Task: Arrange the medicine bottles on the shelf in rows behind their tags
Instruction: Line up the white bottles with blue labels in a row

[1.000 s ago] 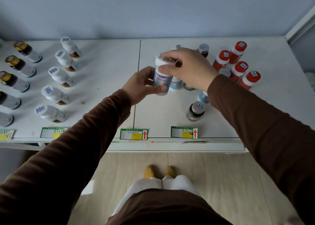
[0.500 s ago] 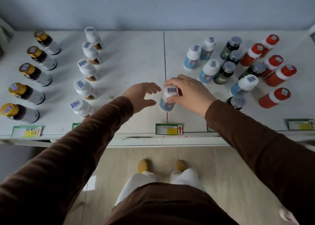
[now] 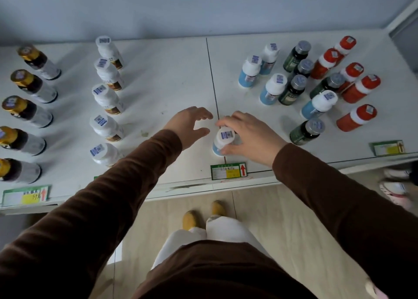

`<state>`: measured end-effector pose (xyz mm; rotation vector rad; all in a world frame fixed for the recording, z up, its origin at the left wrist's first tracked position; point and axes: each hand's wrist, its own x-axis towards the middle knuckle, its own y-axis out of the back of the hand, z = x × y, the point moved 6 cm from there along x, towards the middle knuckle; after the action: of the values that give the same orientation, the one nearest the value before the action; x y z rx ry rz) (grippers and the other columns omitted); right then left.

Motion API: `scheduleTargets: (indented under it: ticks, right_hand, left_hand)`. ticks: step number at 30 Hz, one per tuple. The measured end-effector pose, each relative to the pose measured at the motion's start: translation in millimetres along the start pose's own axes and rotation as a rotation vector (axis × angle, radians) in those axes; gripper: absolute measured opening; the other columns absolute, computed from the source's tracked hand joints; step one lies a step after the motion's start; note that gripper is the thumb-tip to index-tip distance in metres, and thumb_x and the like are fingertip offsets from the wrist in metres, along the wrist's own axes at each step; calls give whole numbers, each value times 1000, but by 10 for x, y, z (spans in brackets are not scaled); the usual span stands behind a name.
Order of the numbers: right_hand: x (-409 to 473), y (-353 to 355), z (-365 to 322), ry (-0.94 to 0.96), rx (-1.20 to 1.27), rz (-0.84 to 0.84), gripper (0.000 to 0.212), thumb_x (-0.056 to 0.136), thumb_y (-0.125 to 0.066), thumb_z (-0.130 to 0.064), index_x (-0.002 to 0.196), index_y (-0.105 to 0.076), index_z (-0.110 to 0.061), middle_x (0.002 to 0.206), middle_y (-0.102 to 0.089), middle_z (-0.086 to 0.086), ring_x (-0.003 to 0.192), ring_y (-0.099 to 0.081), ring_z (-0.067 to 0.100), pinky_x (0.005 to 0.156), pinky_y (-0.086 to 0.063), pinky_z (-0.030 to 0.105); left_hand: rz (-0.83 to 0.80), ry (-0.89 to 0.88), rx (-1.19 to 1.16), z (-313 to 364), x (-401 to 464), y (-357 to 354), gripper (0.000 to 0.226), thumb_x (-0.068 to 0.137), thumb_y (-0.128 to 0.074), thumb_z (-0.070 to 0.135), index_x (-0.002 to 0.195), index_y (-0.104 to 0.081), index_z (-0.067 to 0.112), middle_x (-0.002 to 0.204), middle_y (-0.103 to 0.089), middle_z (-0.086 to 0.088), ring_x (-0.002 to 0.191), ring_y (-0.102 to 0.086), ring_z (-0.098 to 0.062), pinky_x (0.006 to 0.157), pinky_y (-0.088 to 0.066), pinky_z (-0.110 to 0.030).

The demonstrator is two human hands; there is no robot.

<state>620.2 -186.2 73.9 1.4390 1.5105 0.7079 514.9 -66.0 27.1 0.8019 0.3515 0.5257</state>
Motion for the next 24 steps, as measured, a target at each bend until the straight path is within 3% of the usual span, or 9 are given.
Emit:
scheduleTargets:
  ticks: [2, 5, 9, 13, 17, 20, 24]
  right_hand:
    - [7, 80, 70, -16, 79, 5, 64, 77, -72, -50, 133, -50, -28, 119, -52, -3, 106, -48, 13, 85, -39, 28]
    - [31, 299, 281, -53, 150, 101, 54, 81, -66, -55, 126, -57, -27, 114, -56, -4, 100, -52, 12, 82, -42, 27]
    - [50, 723, 757, -167, 144, 307, 35, 88, -67, -36, 119, -63, -20, 108, -60, 0, 92, -58, 17, 83, -50, 34]
    - [79, 1088, 1184, -245, 46, 446, 31, 91, -63, -23, 121, -61, -19, 114, -59, 3, 95, -59, 19, 89, -50, 41]
    - [216, 1165, 1389, -213, -77, 313, 48, 91, -63, -24, 136, -49, -23, 133, -50, 6, 119, -49, 26, 100, -42, 40]
    - [336, 1097, 1420, -163, -132, 180, 57, 89, -65, -24, 142, -44, -25, 136, -48, 5, 125, -46, 26, 104, -39, 40]
    - [395, 1011, 1458, -144, -158, 139, 49, 91, -62, -21, 138, -49, -27, 129, -52, 4, 121, -47, 25, 89, -32, 29]
  left_hand:
    - [1, 4, 7, 18, 68, 19, 34, 84, -67, 19, 118, -62, 20, 113, -64, 0, 103, -58, -16, 91, -45, -29]
    - [25, 20, 8, 85, 230, 74, 33, 85, -67, 21, 118, -62, 20, 113, -64, 1, 103, -59, -16, 92, -46, -32]
    - [44, 22, -24, 317, 590, 76, 34, 83, -69, 23, 116, -62, 20, 112, -64, 1, 100, -59, -16, 92, -48, -32]
    - [-38, 33, -40, 585, 1017, -146, 44, 81, -72, 30, 122, -58, 22, 117, -64, 2, 102, -59, -15, 95, -48, -32]
    - [-127, 57, -114, 810, 1363, -499, 65, 75, -79, 31, 132, -50, 19, 120, -59, 0, 106, -57, -18, 98, -46, -31]
    - [-167, 59, -95, 907, 1545, -716, 71, 70, -81, 33, 131, -48, 17, 120, -58, -1, 106, -56, -20, 94, -45, -30]
    - [-160, 75, -100, 927, 1687, -858, 65, 70, -81, 31, 125, -52, 14, 116, -64, -4, 105, -59, -22, 96, -47, -34]
